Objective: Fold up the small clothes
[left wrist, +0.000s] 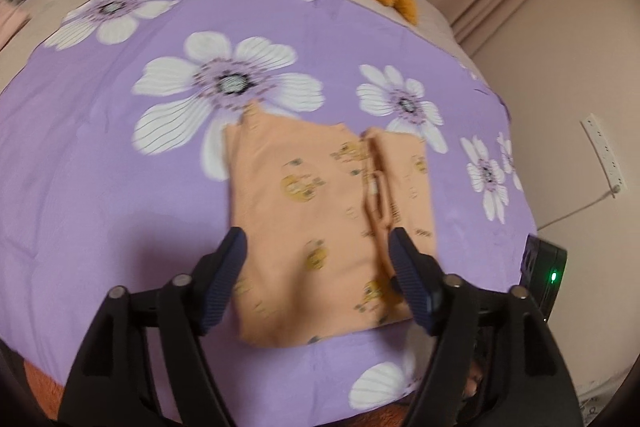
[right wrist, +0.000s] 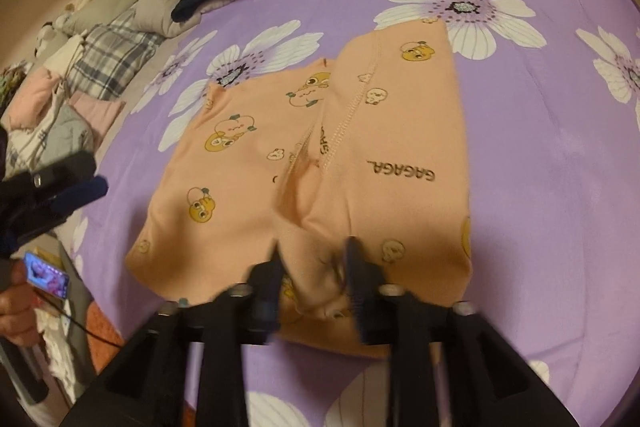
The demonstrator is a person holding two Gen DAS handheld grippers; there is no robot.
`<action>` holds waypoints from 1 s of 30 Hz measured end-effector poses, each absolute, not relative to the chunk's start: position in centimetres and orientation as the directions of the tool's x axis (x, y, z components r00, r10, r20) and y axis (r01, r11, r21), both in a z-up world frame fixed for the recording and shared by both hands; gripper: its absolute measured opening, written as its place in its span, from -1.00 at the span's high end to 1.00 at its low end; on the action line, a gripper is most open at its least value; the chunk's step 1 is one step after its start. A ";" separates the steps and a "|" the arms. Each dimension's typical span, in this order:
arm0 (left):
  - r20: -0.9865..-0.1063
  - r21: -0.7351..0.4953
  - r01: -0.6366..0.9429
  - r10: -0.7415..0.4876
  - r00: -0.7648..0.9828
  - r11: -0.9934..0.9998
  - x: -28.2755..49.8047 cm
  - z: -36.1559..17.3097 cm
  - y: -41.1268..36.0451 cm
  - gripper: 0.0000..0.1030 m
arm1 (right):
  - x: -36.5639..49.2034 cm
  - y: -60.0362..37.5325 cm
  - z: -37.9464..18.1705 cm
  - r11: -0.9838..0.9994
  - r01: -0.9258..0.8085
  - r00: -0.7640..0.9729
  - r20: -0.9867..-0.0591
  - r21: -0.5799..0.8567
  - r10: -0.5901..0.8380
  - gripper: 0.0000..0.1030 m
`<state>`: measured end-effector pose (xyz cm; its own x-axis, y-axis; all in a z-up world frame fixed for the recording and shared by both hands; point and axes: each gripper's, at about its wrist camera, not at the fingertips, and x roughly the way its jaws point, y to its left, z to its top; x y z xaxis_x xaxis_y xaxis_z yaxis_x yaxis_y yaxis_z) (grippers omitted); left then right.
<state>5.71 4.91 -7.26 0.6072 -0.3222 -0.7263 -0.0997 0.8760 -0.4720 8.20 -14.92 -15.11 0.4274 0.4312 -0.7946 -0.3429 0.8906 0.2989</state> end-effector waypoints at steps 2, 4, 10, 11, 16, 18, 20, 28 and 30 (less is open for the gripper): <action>-0.716 -0.483 -0.069 -0.349 0.604 0.873 6.9 -7.0 4.2 -0.50 | 8.0 -15.5 -14.9 0.894 -0.334 0.435 -0.792 0.298 0.427 0.05; -0.714 -0.494 -0.047 -0.375 0.591 0.868 8.1 -7.0 3.4 -0.55 | 7.8 -16.4 -14.8 0.906 -0.307 0.448 -0.796 0.290 0.407 0.00; -0.713 -0.542 0.011 -0.466 0.524 0.841 12.0 -8.5 0.8 -0.59 | 7.8 -19.3 -14.6 0.928 -0.218 0.486 -0.790 0.304 0.373 -0.28; -0.716 -0.550 0.015 -0.480 0.507 0.835 12.7 -8.9 0.3 -0.59 | 7.8 -19.9 -14.5 0.936 -0.196 0.498 -0.793 0.291 0.351 -0.29; -0.722 -0.573 0.036 -0.525 0.450 0.819 15.5 -10.9 -1.6 -0.59 | 7.9 -22.1 -14.5 0.948 -0.125 0.523 -0.793 0.291 0.313 -0.29; -0.731 -0.574 0.035 -0.531 0.428 0.818 16.3 -11.7 -2.1 -0.59 | 7.9 -22.9 -14.7 0.949 -0.103 0.526 -0.794 0.298 0.306 -0.29; -0.735 -0.585 0.030 -0.546 0.401 0.810 16.9 -12.5 -2.6 -0.59 | 7.9 -23.5 -14.8 0.951 -0.082 0.529 -0.796 0.298 0.295 -0.29; -0.739 -0.600 0.028 -0.567 0.364 0.800 18.1 -14.7 -3.9 -0.42 | 7.5 -24.5 -15.3 0.948 -0.049 0.529 -0.797 0.313 0.291 -0.29; -0.740 -0.596 0.038 -0.568 0.360 0.802 18.3 -14.9 -4.1 -0.29 | 7.4 -24.7 -15.5 0.947 -0.045 0.528 -0.797 0.318 0.293 -0.29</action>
